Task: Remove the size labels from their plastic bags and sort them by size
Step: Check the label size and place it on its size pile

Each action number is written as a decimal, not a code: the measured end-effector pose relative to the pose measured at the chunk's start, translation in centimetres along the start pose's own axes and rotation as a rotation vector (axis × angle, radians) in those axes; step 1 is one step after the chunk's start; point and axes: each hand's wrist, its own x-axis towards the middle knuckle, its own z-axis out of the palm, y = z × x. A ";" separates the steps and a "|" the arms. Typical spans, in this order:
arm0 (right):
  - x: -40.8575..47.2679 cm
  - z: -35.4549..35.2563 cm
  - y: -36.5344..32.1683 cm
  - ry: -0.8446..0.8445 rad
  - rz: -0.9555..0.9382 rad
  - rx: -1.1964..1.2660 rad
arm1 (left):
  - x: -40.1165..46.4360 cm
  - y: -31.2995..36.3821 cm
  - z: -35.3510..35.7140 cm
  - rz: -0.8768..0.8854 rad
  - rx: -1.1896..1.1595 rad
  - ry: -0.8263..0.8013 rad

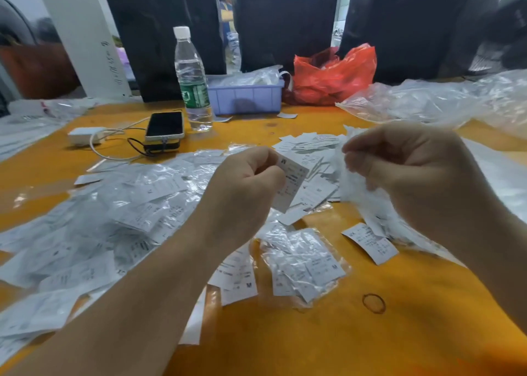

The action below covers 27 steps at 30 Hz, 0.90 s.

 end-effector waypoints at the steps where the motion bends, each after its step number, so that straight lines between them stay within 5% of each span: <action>1: 0.6 0.6 -0.4 -0.024 0.015 0.067 | 0.1 0.0 -0.1 -0.008 -0.011 0.009; 11: 4.1 5.1 0.5 -0.070 0.005 0.219 | 0.2 0.3 -0.9 -0.032 -0.102 0.086; 23: 2.5 5.4 1.6 -0.006 0.013 0.367 | -0.1 0.0 -0.1 -0.083 -0.020 -0.161; 27: 2.2 5.7 1.0 0.001 -0.043 0.405 | -0.4 0.2 0.2 -0.038 0.042 -0.115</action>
